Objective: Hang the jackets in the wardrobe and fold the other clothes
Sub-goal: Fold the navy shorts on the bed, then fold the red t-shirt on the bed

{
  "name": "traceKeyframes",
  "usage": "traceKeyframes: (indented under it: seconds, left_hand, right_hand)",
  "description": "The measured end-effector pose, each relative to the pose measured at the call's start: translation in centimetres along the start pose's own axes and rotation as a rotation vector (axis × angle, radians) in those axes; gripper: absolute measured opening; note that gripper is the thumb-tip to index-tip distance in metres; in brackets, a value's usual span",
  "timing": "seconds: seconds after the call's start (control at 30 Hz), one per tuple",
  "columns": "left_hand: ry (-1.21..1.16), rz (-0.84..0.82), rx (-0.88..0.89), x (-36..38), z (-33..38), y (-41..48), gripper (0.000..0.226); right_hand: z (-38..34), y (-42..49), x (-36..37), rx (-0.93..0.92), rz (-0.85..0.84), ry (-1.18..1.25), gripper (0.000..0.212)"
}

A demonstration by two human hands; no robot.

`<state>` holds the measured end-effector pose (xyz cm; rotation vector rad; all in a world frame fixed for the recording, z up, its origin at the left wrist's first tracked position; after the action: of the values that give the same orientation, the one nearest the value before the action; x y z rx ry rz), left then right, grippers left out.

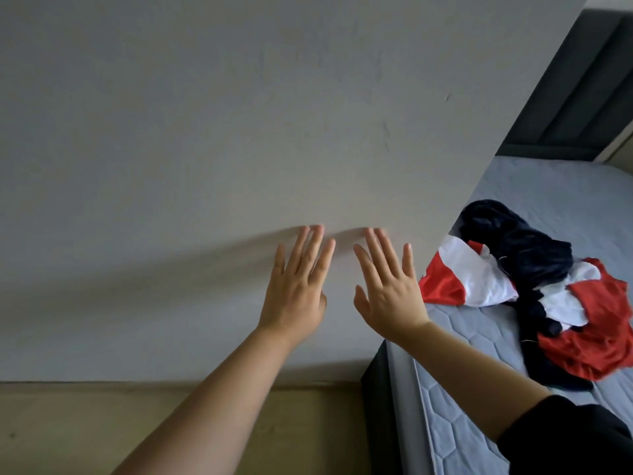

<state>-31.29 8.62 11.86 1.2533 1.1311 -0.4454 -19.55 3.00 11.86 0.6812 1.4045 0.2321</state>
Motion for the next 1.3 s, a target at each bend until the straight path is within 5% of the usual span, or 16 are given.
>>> traceKeyframes:
  seconds: [0.2, 0.4, 0.63, 0.9, 1.13, 1.3]
  left_hand:
    - [-0.152, 0.083, -0.172, 10.1, 3.3, -4.8, 0.086]
    - [-0.175, -0.035, -0.218, 17.7, 7.9, -5.8, 0.078]
    - [-0.225, -0.130, -0.366, 21.0, 18.9, -4.8, 0.070]
    - [-0.244, -0.341, -0.324, 28.1, 32.0, 1.0, 0.073]
    - [-0.380, -0.696, -0.425, 37.2, 40.3, 1.1, 0.073]
    - [-0.479, -0.856, -0.369, 40.5, 42.4, 0.3, 0.068]
  right_hand:
    - [1.1, -5.7, 7.9, 0.041, 0.050, 0.171, 0.073]
    - [5.6, -10.9, 12.4, 0.093, 0.028, 0.266, 0.068]
    - [17.0, -17.4, 13.1, 0.175, -0.170, 0.280, 0.063]
    - [34.5, -24.9, 17.1, 0.451, -0.374, 0.216, 0.065]
    - [44.9, -32.4, 22.2, 0.686, -0.635, 0.163, 0.071]
    - [50.8, -32.3, 23.7, 0.801, -0.638, 0.078, 0.072]
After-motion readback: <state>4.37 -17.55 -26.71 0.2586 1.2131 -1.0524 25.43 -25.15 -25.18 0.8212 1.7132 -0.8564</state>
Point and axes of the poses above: each hand's wrist, its own y-axis towards the middle knuckle, its own x-axis out of the palm, z = x × y, the point moved 6 cm from there along y, towards the middle knuckle, and after that the axes turned 15 degrees about x, right-handed, at the moved point
